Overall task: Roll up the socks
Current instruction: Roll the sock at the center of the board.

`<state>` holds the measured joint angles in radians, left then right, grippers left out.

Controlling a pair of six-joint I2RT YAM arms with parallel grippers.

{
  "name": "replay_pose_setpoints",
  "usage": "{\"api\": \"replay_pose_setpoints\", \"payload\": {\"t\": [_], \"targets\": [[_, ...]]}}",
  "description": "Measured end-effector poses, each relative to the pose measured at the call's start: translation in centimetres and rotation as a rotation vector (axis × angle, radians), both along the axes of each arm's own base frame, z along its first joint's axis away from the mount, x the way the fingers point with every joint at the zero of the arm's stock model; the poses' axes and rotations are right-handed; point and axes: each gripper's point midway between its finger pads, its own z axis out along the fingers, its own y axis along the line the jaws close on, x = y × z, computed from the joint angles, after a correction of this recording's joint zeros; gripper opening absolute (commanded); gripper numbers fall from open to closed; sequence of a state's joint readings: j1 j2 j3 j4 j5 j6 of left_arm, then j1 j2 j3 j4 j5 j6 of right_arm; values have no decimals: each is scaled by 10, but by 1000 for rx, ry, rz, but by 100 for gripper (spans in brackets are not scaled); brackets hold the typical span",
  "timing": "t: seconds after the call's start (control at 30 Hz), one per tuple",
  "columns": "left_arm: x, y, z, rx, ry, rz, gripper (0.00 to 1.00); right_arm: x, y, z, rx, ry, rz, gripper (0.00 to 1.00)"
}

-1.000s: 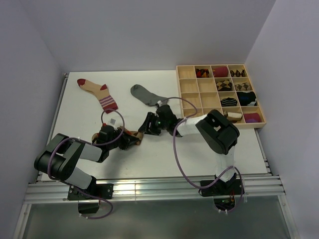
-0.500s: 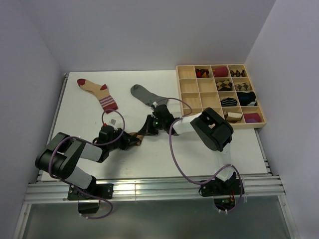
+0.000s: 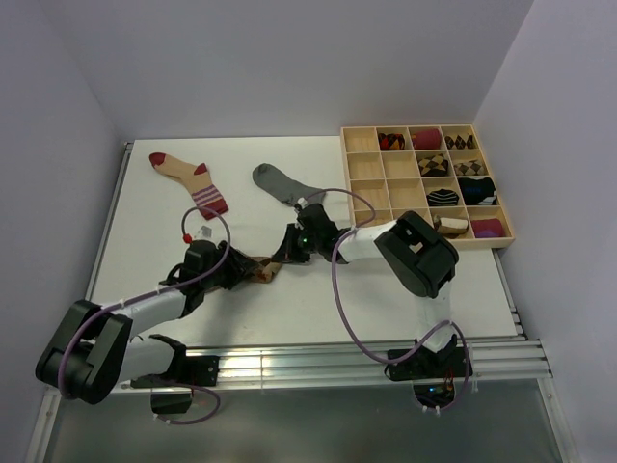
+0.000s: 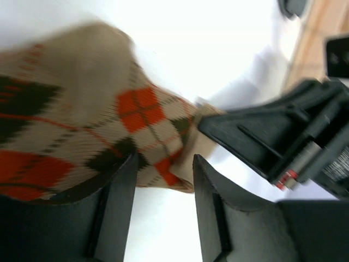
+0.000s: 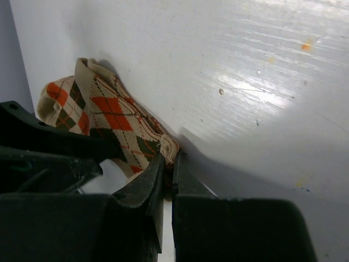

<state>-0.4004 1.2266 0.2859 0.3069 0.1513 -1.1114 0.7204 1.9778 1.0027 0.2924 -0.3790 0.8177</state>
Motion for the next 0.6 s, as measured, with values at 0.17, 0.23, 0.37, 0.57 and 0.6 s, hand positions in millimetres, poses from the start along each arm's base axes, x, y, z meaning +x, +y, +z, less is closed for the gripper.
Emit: {"api": "replay_pose_setpoints", "payload": {"t": [0.17,0.23,0.37,0.57,0.6], "targets": [[7,13,-8,102,13,30,44,0,-10,1,-34,-23,-23,0],[15,12,-10,123,21,22,42,-1,-14,2,-45,-35,-31,0],[36,3,-12,153,10,-13,41,-1,-24,5,-69,-59,-59,0],[65,-13,-8,187,-42,-90,45,4,-36,9,-98,-91,-120,0],[66,-14,-7,188,-53,-102,47,5,-38,9,-103,-92,-130,0]]}}
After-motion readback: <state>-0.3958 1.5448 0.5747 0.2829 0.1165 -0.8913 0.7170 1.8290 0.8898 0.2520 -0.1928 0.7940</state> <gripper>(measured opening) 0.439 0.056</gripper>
